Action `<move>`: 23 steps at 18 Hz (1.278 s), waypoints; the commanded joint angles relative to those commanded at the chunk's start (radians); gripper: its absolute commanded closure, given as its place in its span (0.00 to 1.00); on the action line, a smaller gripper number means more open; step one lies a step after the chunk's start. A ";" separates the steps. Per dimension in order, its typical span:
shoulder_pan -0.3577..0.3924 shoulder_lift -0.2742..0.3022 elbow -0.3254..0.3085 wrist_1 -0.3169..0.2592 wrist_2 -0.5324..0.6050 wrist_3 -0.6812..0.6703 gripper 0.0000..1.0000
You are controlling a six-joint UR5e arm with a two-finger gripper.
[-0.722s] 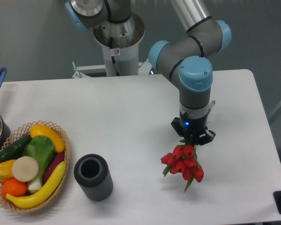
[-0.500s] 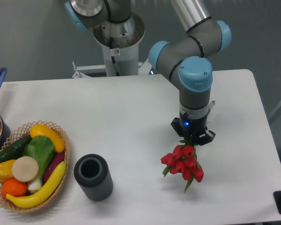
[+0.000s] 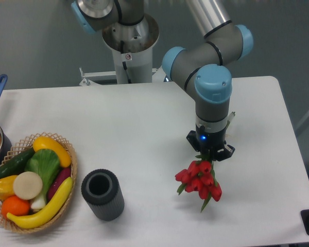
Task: Place the flowers on the table
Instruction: 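Hold the red tulip bunch in the gripper above the table, then lower the held tulips toward the table surface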
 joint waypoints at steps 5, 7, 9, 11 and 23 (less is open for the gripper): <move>-0.005 -0.021 -0.018 0.003 0.023 0.000 0.80; -0.011 -0.035 -0.020 0.005 0.026 -0.002 0.80; -0.012 -0.051 -0.020 0.005 0.029 0.000 0.80; -0.026 -0.074 -0.020 0.006 0.057 0.000 0.80; -0.040 -0.109 -0.014 0.006 0.069 0.000 0.56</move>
